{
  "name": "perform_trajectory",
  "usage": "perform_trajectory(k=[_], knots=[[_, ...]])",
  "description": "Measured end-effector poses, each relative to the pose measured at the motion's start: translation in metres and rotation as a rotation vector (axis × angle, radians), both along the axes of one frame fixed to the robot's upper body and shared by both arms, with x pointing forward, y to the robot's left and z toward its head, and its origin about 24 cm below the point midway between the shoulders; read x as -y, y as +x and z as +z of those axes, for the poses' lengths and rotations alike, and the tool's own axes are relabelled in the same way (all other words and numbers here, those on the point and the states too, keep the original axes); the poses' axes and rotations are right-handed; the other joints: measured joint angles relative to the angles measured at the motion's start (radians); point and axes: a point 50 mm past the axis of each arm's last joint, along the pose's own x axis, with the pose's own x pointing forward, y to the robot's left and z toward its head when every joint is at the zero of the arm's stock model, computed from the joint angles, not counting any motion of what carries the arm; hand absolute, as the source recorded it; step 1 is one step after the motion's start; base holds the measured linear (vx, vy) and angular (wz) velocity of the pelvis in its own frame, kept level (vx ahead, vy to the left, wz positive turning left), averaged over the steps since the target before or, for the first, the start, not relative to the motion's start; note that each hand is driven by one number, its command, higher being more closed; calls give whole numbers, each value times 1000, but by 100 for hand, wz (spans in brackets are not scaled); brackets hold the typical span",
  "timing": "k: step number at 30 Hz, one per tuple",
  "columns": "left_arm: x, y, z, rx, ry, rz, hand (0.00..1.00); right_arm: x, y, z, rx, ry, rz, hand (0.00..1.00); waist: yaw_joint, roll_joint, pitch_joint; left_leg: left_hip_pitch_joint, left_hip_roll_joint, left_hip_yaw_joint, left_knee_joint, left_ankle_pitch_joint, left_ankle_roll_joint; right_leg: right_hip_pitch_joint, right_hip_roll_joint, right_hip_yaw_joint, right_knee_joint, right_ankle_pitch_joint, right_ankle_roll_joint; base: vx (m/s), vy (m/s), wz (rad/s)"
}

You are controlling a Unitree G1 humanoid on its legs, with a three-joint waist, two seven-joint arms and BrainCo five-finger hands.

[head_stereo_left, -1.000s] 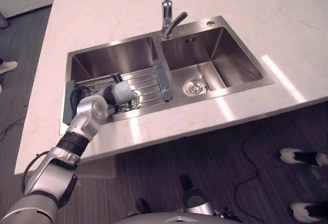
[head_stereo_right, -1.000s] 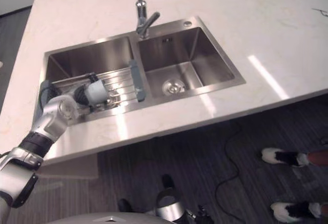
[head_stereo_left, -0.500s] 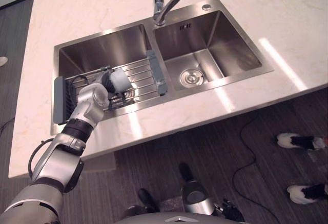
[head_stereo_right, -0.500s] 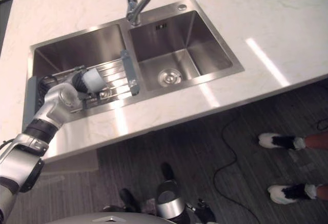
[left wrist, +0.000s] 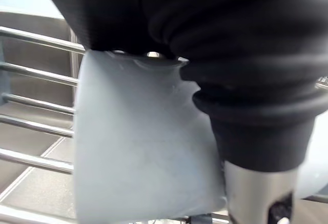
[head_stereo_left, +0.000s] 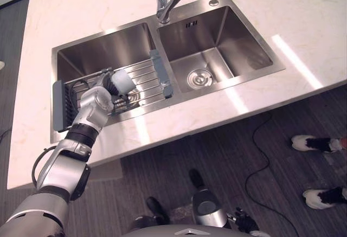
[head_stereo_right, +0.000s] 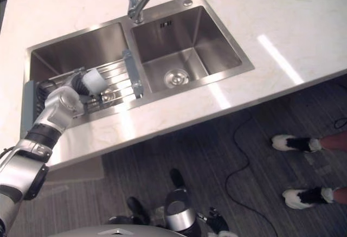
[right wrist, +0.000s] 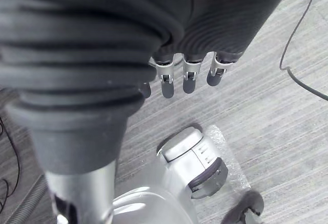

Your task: Walk over to the sink, pick up the cup, carry it to the dishwasher, place the cup inside the dishwasher, then close the dishwasher door

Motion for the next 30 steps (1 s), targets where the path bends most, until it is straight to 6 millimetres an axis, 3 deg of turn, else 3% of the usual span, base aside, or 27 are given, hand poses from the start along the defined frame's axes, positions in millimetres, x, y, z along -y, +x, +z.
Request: perform_trajectory(k=[5,6,20,30], knots=[[2,0,-1,-2,-4,-4,0,1,3,0,-5,0,1,0,2,-2,1,1,0,-2,-1,2,3,2,-1,-3,-1,0,0,0,0,0],[2,0,-1,-4,-5,-4,100,1,3,0,-7,0,2,0,3,-2,1,1,0,-2,-1,2,3,3,-1,-4,-1,0,0,0,0,0],[0,-1,-7,-83,1,-21,100,6,13,3,-5,6,36,0,3,-13,1,18,-1,-2,-7,4,4,21,0,-6,-14,1,4,0,0,0],[2,-9,-27,-6,-111,-36,100,4,8,-1,-34,7,40,0,0,-26,-37,34,-8,-26,-18,5,4,59,-1,-30,-39,5,5,2,-6,6]])
